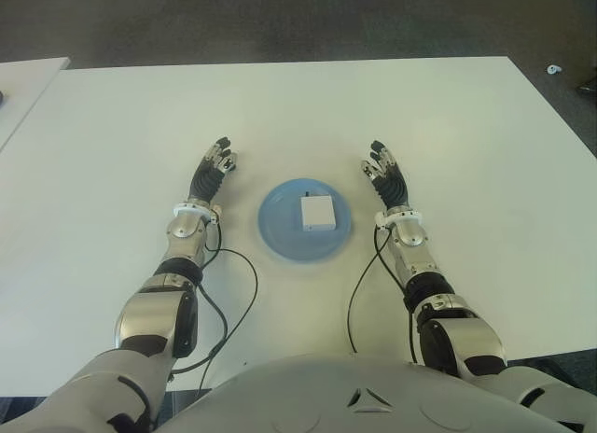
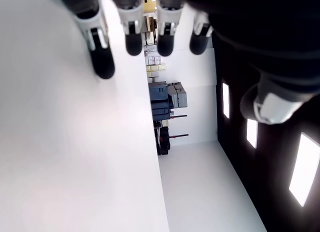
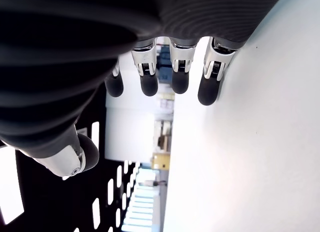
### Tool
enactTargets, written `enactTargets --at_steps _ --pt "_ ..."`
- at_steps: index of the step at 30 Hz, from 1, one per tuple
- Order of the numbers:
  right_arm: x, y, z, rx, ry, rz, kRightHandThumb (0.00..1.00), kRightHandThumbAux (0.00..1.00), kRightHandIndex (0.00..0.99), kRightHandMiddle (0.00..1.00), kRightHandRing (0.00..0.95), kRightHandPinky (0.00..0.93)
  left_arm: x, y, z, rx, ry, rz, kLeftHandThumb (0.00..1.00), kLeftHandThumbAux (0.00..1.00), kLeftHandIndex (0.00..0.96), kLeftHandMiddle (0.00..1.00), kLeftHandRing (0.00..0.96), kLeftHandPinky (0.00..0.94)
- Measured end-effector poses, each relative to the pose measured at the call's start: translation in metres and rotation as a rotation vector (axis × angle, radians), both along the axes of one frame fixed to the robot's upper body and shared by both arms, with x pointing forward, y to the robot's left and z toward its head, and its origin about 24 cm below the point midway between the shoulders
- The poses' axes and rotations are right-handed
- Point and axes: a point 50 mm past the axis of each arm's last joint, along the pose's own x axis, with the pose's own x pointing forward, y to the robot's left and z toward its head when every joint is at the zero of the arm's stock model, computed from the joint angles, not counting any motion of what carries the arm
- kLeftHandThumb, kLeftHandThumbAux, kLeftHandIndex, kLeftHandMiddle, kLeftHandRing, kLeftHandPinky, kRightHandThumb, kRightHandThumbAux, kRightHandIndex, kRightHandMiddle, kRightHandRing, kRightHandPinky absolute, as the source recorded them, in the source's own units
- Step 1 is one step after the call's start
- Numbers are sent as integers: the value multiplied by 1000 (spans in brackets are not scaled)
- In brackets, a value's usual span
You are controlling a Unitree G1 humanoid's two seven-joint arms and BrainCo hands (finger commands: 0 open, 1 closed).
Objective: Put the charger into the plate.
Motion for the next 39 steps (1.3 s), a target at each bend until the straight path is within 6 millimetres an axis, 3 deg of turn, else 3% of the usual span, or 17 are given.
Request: enactTargets --at_steps 17,26,39 --pt "-5 -3 1 -7 -16 -12 0 564 0 9 0 0 -11 -5 -3 88 -49 45 0 455 0 0 0 0" --pt "-10 -4 2 -32 -16 -33 28 621 0 1 0 0 -15 -6 -4 83 -62 44 0 488 0 0 0 0" --pt "-17 -8 4 -33 1 -71 56 657 0 0 0 0 -22 -4 -5 63 -78 72 125 549 0 0 0 0"
